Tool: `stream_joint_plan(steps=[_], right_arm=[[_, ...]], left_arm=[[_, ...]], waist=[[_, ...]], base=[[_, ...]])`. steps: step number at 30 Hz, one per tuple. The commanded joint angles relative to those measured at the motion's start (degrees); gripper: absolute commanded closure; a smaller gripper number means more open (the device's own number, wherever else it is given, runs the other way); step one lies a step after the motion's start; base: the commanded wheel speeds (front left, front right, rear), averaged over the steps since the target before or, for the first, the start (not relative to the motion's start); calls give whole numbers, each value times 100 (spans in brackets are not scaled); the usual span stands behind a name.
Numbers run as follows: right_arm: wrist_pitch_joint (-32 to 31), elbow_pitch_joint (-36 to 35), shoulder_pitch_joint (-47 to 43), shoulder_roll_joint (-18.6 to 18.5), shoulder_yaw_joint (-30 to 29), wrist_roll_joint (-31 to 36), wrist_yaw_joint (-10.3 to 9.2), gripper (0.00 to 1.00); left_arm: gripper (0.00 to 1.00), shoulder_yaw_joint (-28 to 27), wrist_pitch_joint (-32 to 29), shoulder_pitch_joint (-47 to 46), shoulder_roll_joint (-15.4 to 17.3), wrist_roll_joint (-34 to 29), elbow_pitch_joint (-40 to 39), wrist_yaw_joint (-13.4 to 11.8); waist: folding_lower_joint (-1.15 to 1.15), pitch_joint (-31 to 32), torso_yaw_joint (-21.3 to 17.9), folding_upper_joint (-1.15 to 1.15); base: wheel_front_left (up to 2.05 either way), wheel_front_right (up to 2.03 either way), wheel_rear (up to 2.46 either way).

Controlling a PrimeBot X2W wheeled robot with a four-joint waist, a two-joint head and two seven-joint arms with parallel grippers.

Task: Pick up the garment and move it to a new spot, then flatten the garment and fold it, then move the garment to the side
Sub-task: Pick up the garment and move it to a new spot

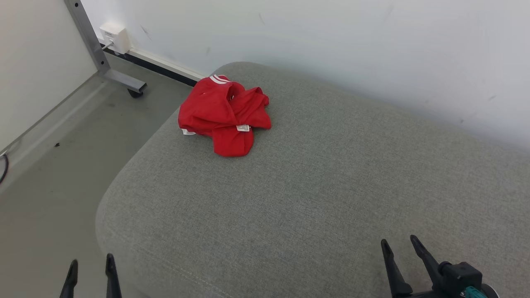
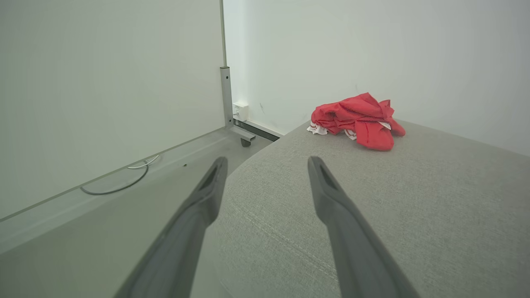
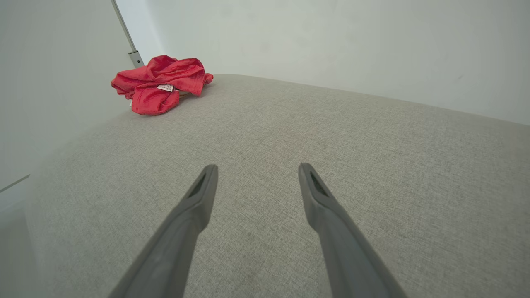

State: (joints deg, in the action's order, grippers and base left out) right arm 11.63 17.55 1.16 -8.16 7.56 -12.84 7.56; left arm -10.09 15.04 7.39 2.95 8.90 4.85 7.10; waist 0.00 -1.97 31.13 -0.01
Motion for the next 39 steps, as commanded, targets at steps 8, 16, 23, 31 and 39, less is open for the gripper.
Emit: stream_joint_plan(steps=[8,16,23,31,39], right_arm=[[-62,-331,-259,-106,-340,129,-16,0],[-438,-1065,-240,-234,-400,345,-15,0],[-741,-1680,92,-387,-183,419,-16,0],[-707,-1984,328,-272,-99,381,-16,0],[-541,-1926,349,-127,-132,342,-15,0]], left_arm=[[0,474,17,-1456,165,173,996,34],[0,488,-400,-3310,415,1134,2360,31],[0,30,-1324,-4495,933,2209,2989,33],[0,-845,-2615,-5230,1749,3279,3280,-193],[0,-1175,-3774,-5393,2425,3608,3382,-681]], waist=[[0,-229,-40,1],[0,-873,-711,1],[0,-1617,-1669,1],[0,-2161,-2674,1],[0,-2361,-3222,1]], base=[[0,0,0],[0,0,0],[0,0,0],[0,0,0],[0,0,0]])
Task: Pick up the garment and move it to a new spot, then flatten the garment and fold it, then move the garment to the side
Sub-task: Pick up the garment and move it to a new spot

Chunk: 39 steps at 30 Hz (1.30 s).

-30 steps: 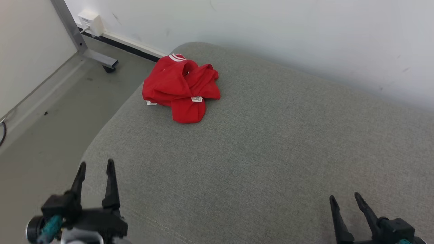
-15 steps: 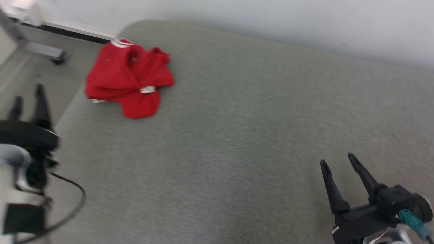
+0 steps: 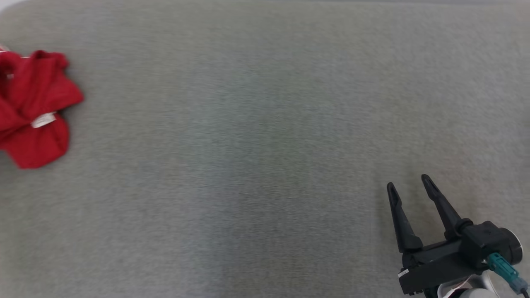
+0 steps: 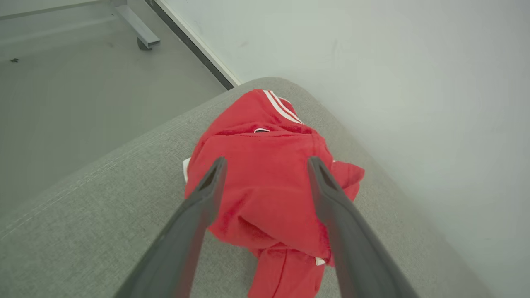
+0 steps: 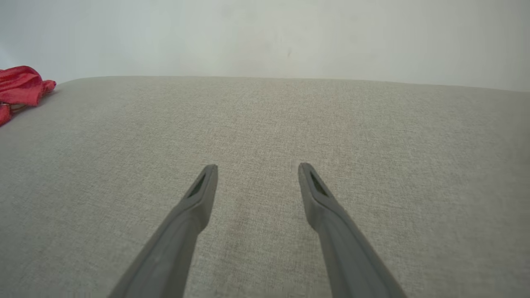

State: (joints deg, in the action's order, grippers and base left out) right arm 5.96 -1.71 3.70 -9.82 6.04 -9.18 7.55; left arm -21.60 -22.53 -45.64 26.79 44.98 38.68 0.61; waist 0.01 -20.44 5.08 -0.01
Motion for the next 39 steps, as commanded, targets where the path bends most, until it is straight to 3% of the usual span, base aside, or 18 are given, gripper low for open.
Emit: stream_joint_plan(steps=[1,10,18,19,20,21,30,39], right_arm=[[47,7,110,49,34,-23,-14,0],[159,81,167,127,136,-67,-14,0],[191,171,184,159,118,-86,-15,0],[209,184,187,169,128,-98,-14,0],[223,208,190,179,138,-113,-15,0],[227,227,189,187,154,-132,-15,0],[371,601,98,284,259,-302,-14,0],[522,986,-139,452,314,-432,-14,0]], left_arm=[[0,-42,-84,-93,96,12,5,-93],[0,23,-884,91,227,-37,137,-741],[0,239,-1460,393,204,-153,162,-1079],[15,273,-1514,454,236,-191,135,-1085],[79,309,-1518,491,257,-201,94,-1035],[100,309,-1512,530,281,-186,39,-1013],[100,520,-1337,592,346,-338,-829,-754],[100,1145,-1483,99,68,-484,-1981,-559]], waist=[[-1,-530,-661,1],[-1,-602,-921,1],[-1,-472,-927,1],[-1,-437,-917,1],[-1,-382,-900,1],[-1,-333,-885,1],[-1,496,-635,1],[-1,1392,-583,1]], base=[[0,0,0],[0,0,0],[0,0,0],[0,0,0],[0,0,0],[0,0,0],[0,0,0],[0,0,0]])
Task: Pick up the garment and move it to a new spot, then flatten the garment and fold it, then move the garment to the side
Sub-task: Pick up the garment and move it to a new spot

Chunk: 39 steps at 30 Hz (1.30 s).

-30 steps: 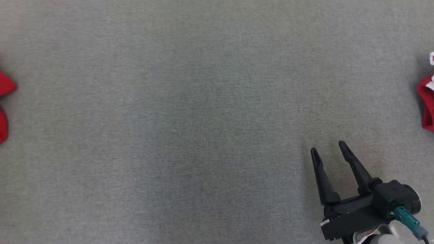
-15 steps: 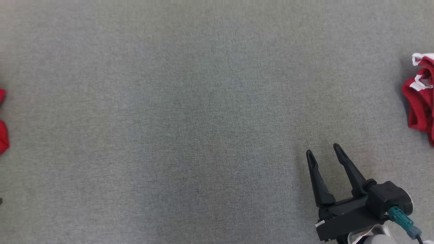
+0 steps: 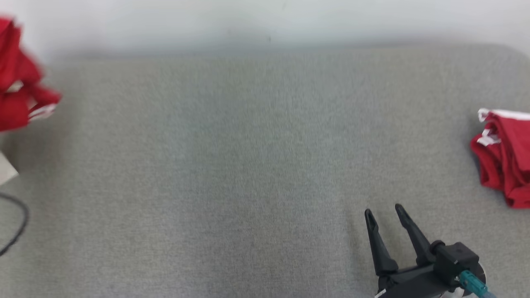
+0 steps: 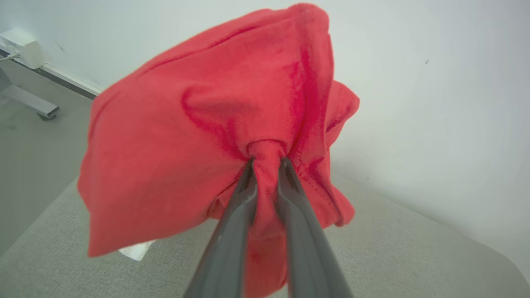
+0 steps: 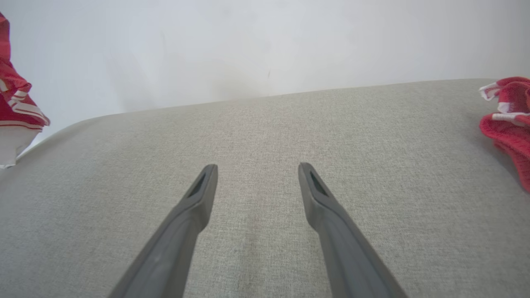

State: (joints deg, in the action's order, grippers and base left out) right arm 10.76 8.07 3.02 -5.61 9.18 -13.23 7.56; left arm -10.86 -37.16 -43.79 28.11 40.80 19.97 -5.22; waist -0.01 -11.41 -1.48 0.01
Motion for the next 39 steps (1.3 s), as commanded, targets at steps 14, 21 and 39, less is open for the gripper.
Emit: stream_joint_plan(steps=[14,21,39], right_arm=[[77,159,-428,158,-49,-84,-16,0],[33,114,-457,167,-88,-61,-15,0],[-89,-93,-428,92,-46,-57,-15,0]], left_arm=[[100,1099,-277,-694,-1637,637,-1508,267],[100,1466,-54,-262,-2326,1044,-1857,321],[100,3007,2168,1291,-2358,315,721,20]], waist=[[1,1100,-335,-1],[1,1041,-589,-1],[1,666,-1226,-1]], base=[[0,0,0],[0,0,0],[0,0,0]])
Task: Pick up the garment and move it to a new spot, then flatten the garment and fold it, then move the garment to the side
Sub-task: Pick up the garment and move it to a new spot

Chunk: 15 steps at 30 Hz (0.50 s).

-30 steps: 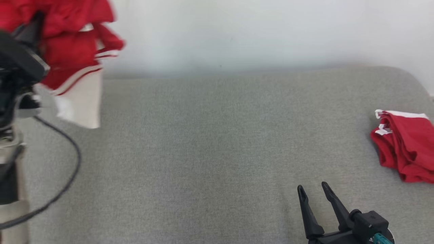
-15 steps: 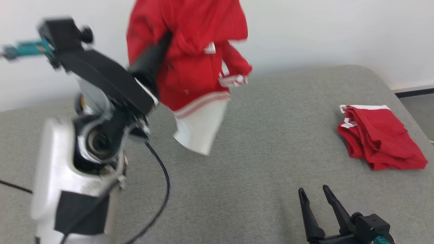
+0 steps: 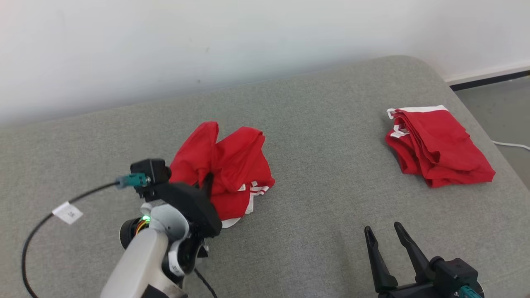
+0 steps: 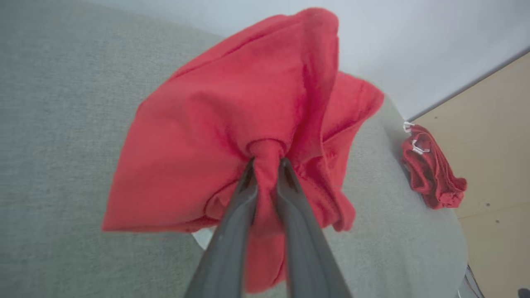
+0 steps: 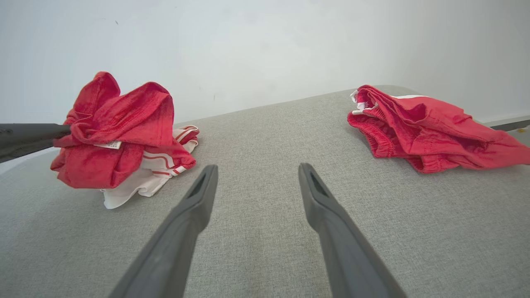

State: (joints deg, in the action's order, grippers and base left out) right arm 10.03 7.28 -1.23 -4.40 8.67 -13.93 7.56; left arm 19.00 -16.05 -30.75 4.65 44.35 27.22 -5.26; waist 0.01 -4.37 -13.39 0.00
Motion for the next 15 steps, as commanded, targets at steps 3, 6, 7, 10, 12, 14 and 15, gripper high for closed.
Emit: stream_joint_plan(steps=[3,6,7,10,12,14,15], right_arm=[[-24,-19,-12,-31,-20,12,-15,0],[-47,-37,-73,-44,-92,26,-15,0],[-53,-36,-108,-66,-119,40,-15,0],[-89,-69,-212,-145,-193,43,-16,0],[-114,-125,-273,-183,-311,38,-15,0],[-112,-198,-362,-197,-447,41,-15,0],[-118,-222,-387,-199,-502,45,-15,0]], left_arm=[[0,152,767,-104,-12,-385,476,140],[0,319,1661,-120,-16,-736,715,357],[0,379,2012,-88,1,-887,766,382],[0,456,2873,206,-11,-1144,795,497],[0,389,3077,421,4,-1275,628,475],[0,248,3123,661,59,-1555,225,420],[0,103,3129,829,70,-1705,-119,413]], waist=[[-1,-26,-6,0],[-1,43,98,0],[-1,102,140,0],[-1,260,265,0],[-1,335,386,0],[-1,374,521,0],[-1,388,575,0]], base=[[0,0,0],[0,0,0],[0,0,0],[0,0,0],[0,0,0],[0,0,0],[0,0,0]])
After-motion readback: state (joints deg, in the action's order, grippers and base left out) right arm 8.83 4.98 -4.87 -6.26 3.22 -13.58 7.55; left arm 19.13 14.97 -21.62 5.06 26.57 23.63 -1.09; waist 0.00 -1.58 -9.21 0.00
